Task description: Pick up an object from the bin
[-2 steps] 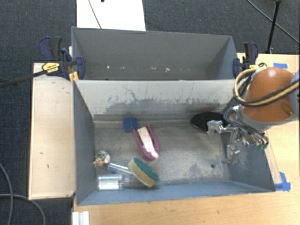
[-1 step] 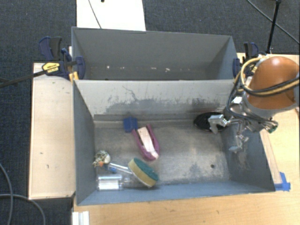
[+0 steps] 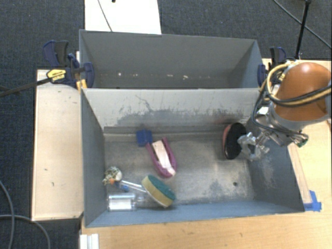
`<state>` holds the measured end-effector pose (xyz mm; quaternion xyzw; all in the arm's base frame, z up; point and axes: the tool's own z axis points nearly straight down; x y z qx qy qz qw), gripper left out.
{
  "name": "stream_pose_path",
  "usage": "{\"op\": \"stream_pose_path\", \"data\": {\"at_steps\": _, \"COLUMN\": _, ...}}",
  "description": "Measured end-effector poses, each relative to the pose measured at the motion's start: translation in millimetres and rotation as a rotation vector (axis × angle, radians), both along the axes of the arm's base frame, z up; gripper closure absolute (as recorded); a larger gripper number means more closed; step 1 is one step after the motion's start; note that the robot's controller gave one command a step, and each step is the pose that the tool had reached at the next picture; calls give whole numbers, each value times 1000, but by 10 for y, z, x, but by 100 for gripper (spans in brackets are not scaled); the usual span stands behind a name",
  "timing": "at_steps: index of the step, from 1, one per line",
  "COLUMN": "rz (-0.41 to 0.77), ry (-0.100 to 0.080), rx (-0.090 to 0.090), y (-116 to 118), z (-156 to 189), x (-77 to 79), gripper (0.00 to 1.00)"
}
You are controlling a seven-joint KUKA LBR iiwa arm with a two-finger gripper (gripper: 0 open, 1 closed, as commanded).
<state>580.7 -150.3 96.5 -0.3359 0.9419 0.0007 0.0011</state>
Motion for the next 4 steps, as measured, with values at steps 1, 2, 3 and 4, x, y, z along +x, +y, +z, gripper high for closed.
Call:
{"op": "stream_pose_path", "data": {"at_steps": 1, "rz": -4, "ry": 1, "rx": 2, "y": 12, "z": -1, "x": -2, "gripper": 0}}
{"op": "stream_pose_path", "data": {"at_steps": 2, "rz": -22, "ry": 0, "rx": 0, "y": 549, "z": 24, "x": 59, "gripper": 0}}
{"op": "stream_pose_path", "data": {"at_steps": 3, "rz": 114, "ry": -5, "rx": -4, "y": -23, "z": 357, "x": 123, "gripper": 0}}
{"op": "stream_pose_path", "data": {"at_steps": 4, "rz": 29, "ry": -15, "rx": 2, "y": 506, "z": -231, "x": 160, "gripper": 0}}
